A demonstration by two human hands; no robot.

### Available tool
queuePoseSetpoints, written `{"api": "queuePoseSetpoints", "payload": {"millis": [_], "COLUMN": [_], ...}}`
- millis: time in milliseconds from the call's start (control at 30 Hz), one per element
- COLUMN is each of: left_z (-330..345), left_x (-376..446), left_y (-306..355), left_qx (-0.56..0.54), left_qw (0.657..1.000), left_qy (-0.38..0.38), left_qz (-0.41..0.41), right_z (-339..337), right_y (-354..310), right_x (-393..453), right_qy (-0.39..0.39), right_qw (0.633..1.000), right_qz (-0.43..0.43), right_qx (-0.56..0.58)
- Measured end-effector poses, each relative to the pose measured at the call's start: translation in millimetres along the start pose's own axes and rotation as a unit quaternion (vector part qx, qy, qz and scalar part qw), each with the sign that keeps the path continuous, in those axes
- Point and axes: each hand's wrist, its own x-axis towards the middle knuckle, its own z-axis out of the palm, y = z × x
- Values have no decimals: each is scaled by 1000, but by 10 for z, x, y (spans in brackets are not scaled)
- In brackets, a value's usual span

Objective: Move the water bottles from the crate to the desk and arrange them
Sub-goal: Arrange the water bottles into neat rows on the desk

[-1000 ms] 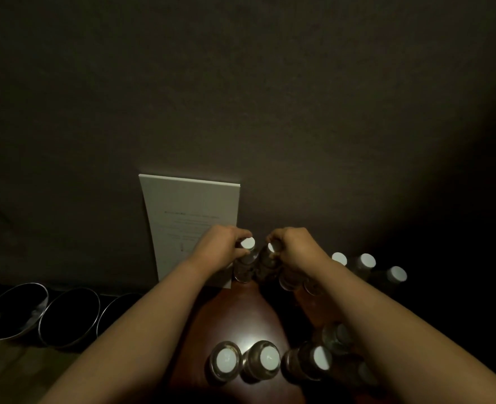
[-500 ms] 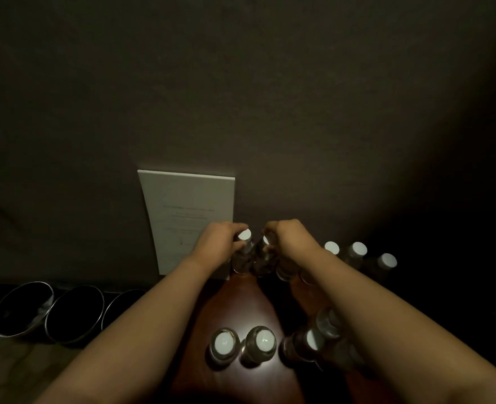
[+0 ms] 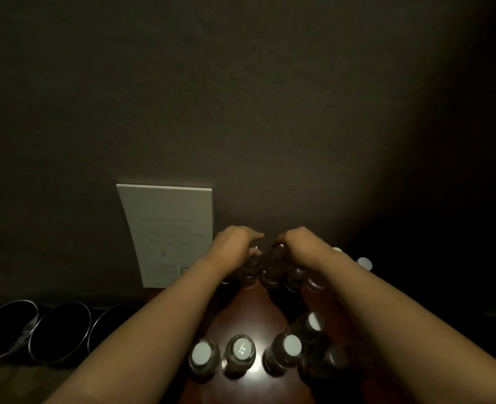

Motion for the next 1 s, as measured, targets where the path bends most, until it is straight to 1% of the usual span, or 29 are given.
{"api": "queuePoseSetpoints", "payload": {"millis": [33, 100, 200, 400, 567, 733, 1000], "left_z": [40, 92, 108, 132, 148, 135, 100], "left_x": [19, 42, 65, 98, 85, 71, 6], "left_y": [4, -13, -36, -62, -62, -102, -114], "left_qx": [6, 13, 16, 30, 41, 51, 36], "left_qw": [1000, 999, 999, 999, 999, 998, 999], "left_qy": [-18, -28, -21, -1, 4, -37, -10], "left_qz": [-11, -26, -38, -44, -27, -2, 16], "right_z": [12, 18, 27, 65, 98, 134, 146], "right_y": [1, -8, 2, -24, -69, -30, -88], "right_x": [11, 54, 105, 153, 200, 186, 181], "right_qy": [-8, -13, -24, -2, 3, 28, 57], "right_qw": [1000, 1000, 1000, 999, 999, 999, 997], "right_qz": [-5, -13, -15, -26, -8, -2, 15], "right_qx": [-6, -7, -3, -25, -43, -42, -43]}}
